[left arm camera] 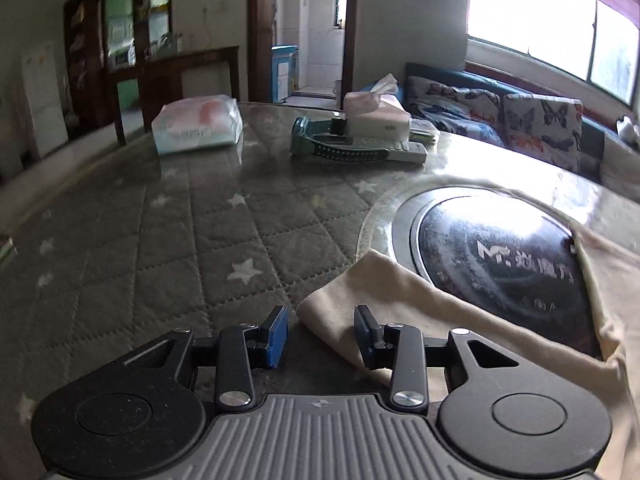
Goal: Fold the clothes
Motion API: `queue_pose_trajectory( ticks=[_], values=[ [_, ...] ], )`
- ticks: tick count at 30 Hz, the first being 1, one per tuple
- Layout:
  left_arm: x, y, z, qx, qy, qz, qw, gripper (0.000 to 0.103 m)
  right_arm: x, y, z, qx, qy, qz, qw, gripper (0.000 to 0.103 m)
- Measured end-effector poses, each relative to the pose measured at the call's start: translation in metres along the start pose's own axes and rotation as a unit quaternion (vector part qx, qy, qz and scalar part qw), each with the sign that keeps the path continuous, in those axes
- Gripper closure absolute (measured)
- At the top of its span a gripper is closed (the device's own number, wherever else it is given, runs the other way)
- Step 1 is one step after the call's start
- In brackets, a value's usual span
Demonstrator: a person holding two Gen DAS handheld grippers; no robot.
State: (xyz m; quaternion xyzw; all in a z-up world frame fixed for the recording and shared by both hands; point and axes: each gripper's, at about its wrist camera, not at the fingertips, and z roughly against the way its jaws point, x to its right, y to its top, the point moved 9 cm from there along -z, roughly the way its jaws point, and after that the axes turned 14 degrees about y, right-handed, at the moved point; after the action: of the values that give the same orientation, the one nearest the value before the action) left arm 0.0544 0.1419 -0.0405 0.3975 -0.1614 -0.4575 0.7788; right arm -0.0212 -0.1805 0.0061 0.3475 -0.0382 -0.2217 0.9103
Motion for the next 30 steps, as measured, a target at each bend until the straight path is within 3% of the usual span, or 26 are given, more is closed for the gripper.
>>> queue_pose_trajectory(
  ticks=[2,4,8,12,17,22,27,30],
  values=[
    [0.000,0.001,0.000,0.000,-0.009,0.011,0.9999,0.089,0.001,-0.002,0.006,0.004,-0.005,-0.004,1.000,0.073],
    [0.001,0.003,0.004,0.003,-0.021,0.021,0.9996,0.095,0.003,-0.005,0.011,0.007,-0.010,-0.009,1.000,0.073],
    [0.014,0.016,0.033,0.033,-0.067,0.024,0.9969,0.098,0.011,-0.014,0.026,0.020,-0.025,-0.028,0.999,0.073],
    [0.049,0.031,0.086,0.073,-0.137,0.001,0.9879,0.098,0.023,-0.026,0.042,0.033,-0.043,-0.053,0.997,0.074],
    [0.106,0.037,0.159,0.105,-0.242,-0.037,0.9639,0.098,0.034,-0.041,0.059,0.048,-0.062,-0.073,0.994,0.074],
    [0.166,0.021,0.211,0.120,-0.321,-0.081,0.9360,0.098,0.046,-0.061,0.082,0.069,-0.084,-0.105,0.989,0.074],
    [0.218,-0.015,0.237,0.106,-0.373,-0.128,0.9129,0.098,0.054,-0.085,0.101,0.079,-0.102,-0.134,0.983,0.074],
    [0.243,-0.040,0.241,0.090,-0.389,-0.153,0.9040,0.097,0.058,-0.096,0.110,0.082,-0.108,-0.151,0.979,0.074]
  ],
)
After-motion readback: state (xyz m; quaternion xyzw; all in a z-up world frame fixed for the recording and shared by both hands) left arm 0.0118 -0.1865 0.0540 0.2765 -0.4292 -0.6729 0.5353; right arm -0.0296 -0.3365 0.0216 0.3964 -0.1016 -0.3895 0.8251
